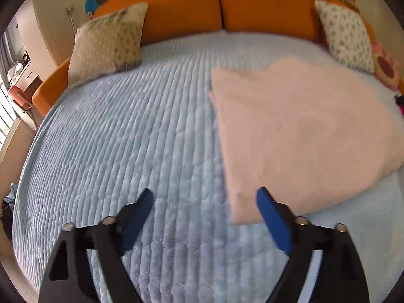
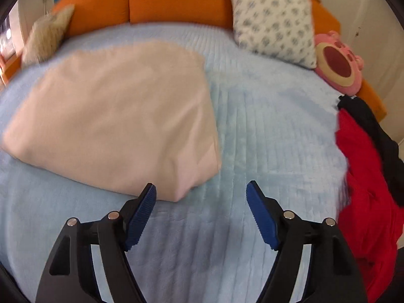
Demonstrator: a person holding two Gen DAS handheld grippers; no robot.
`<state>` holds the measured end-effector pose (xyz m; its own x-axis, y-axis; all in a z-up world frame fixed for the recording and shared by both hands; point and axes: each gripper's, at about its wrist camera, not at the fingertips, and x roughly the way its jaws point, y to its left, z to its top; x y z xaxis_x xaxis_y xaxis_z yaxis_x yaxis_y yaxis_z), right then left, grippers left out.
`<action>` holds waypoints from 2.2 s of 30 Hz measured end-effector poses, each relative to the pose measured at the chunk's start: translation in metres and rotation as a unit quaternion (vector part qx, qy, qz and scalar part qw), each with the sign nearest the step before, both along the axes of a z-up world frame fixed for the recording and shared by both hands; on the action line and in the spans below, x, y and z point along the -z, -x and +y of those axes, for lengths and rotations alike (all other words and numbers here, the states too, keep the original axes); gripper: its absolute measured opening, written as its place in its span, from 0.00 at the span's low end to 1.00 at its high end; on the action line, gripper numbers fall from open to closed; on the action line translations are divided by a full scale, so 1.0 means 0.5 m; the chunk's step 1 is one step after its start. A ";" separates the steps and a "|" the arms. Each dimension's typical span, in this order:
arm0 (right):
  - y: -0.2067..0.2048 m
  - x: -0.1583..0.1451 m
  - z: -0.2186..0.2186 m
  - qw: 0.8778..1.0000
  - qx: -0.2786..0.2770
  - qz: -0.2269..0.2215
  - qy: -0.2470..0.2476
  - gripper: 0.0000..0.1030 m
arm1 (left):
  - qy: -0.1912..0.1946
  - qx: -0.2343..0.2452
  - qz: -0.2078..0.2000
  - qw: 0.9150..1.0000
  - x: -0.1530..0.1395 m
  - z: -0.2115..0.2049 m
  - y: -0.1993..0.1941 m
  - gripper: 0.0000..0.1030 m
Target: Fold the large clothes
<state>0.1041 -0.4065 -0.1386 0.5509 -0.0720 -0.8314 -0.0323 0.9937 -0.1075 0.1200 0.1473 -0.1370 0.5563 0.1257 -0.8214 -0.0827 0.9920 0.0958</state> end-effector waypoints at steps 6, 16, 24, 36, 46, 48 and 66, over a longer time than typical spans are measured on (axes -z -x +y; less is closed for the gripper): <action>0.024 -0.088 0.116 0.996 -0.056 -0.055 -0.032 0.71 | 0.102 -0.014 0.007 0.995 -0.026 -0.058 0.015 0.90; -0.032 -0.076 0.303 0.987 -0.106 -0.065 -0.104 0.67 | 0.299 -0.164 0.036 0.939 0.150 0.005 0.018 0.90; -0.043 -0.038 0.362 0.983 -0.125 -0.051 -0.123 0.67 | 0.343 -0.202 0.039 0.917 0.219 0.005 -0.043 0.90; -0.074 -0.013 0.344 0.981 -0.092 -0.076 -0.154 0.28 | 0.365 -0.216 -0.002 0.906 0.216 0.000 -0.074 0.33; -0.091 -0.005 0.339 0.973 -0.065 -0.071 -0.208 0.10 | 0.354 -0.193 -0.021 0.915 0.183 0.008 -0.069 0.22; -0.088 0.017 0.357 0.973 -0.068 -0.065 -0.209 0.10 | 0.358 -0.192 -0.029 0.913 0.174 0.010 -0.061 0.22; -0.018 0.160 0.349 0.962 0.028 -0.094 -0.255 0.09 | 0.220 0.022 -0.121 0.968 -0.181 -0.352 -0.175 0.18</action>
<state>0.1130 -0.2318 -0.2187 0.7020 0.2843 -0.6530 -0.0046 0.9187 0.3950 0.2074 -0.0286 -0.0462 0.7356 -0.2340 -0.6357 -0.0074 0.9356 -0.3529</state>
